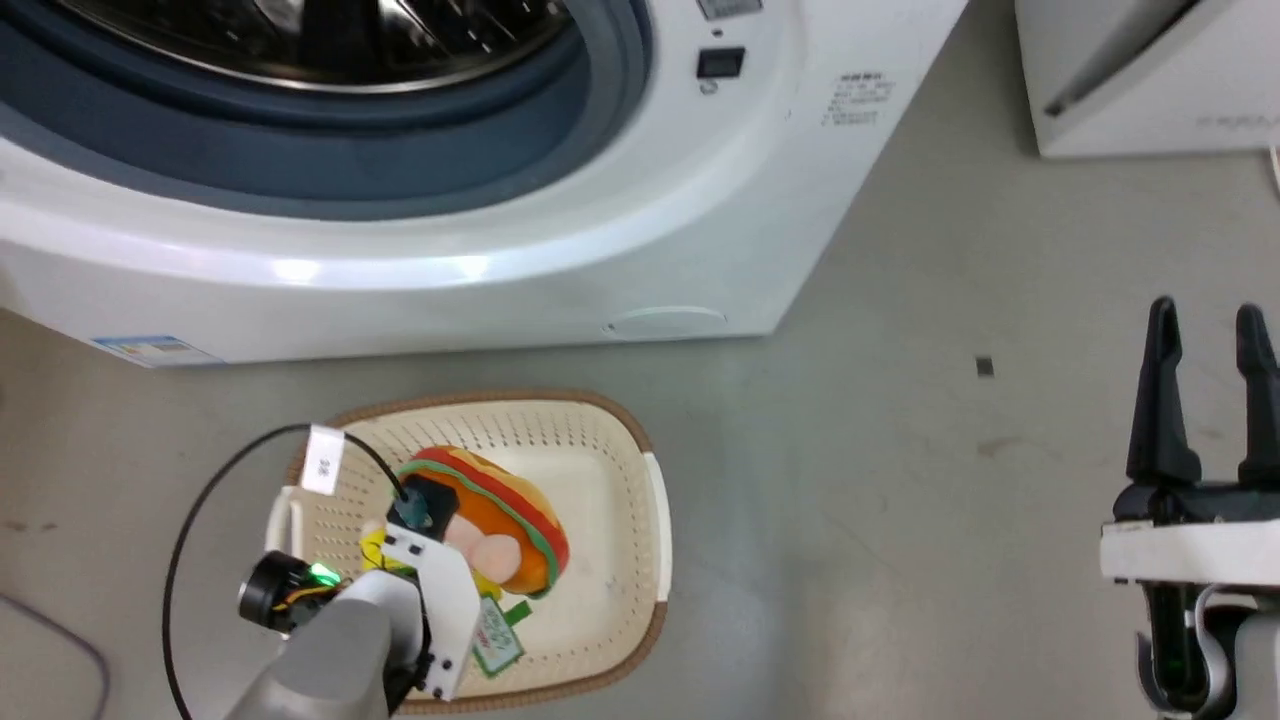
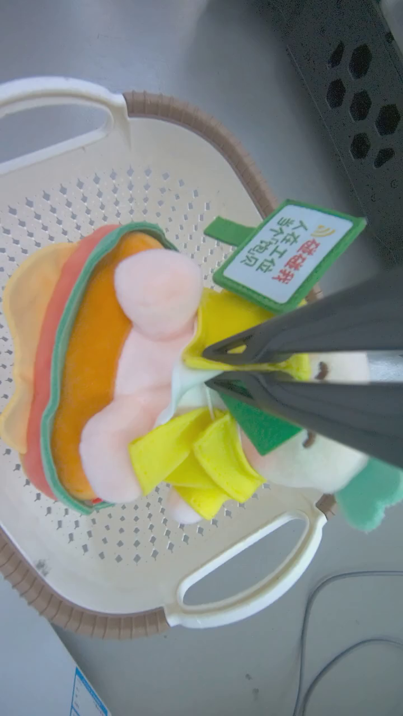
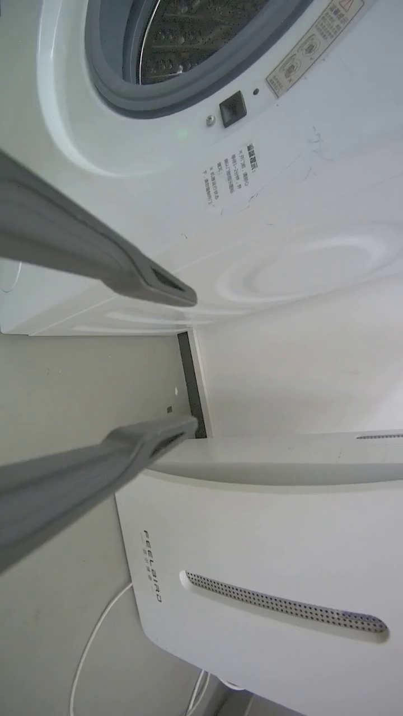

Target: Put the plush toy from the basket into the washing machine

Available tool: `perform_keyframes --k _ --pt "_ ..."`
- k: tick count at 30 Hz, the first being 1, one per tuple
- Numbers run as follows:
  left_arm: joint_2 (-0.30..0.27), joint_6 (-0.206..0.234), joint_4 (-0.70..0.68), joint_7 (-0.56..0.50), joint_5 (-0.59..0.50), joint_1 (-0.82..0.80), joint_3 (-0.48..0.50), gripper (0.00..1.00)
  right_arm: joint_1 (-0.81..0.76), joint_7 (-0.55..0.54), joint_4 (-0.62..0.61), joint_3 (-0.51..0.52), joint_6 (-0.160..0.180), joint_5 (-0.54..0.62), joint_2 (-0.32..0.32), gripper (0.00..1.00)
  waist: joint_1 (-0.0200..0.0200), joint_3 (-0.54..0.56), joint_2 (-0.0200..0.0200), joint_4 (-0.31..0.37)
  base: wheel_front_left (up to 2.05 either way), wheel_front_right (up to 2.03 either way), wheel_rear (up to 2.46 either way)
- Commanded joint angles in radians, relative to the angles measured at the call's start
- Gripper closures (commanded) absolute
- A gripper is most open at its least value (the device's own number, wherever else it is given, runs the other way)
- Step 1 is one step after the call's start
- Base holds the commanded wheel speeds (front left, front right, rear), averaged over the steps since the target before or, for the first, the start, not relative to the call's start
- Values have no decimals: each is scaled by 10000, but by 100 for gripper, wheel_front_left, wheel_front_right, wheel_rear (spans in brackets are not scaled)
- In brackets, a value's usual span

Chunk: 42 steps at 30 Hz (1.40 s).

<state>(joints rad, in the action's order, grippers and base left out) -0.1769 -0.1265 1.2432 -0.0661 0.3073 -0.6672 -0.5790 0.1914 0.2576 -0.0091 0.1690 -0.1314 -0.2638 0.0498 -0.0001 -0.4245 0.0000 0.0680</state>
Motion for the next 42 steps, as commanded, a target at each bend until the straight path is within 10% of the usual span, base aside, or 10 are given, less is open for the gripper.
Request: perform_keyframes --k 1,23,42 --pt "39 -42 -80 311 136 232 -114 100 -215 42 55 30 7 89 4 0 1 579 0 -339 0 0 0" --pt "255 416 -856 3217 545 613 -275 100 -1561 42 213 254 7 291 4 0 1 2662 0 -1395 0 0 0" --pt "-663 2153 -6516 3277 -207 1798 1780 100 -1525 42 -41 40 7 261 4 0 1 2626 0 -1329 0 0 0"
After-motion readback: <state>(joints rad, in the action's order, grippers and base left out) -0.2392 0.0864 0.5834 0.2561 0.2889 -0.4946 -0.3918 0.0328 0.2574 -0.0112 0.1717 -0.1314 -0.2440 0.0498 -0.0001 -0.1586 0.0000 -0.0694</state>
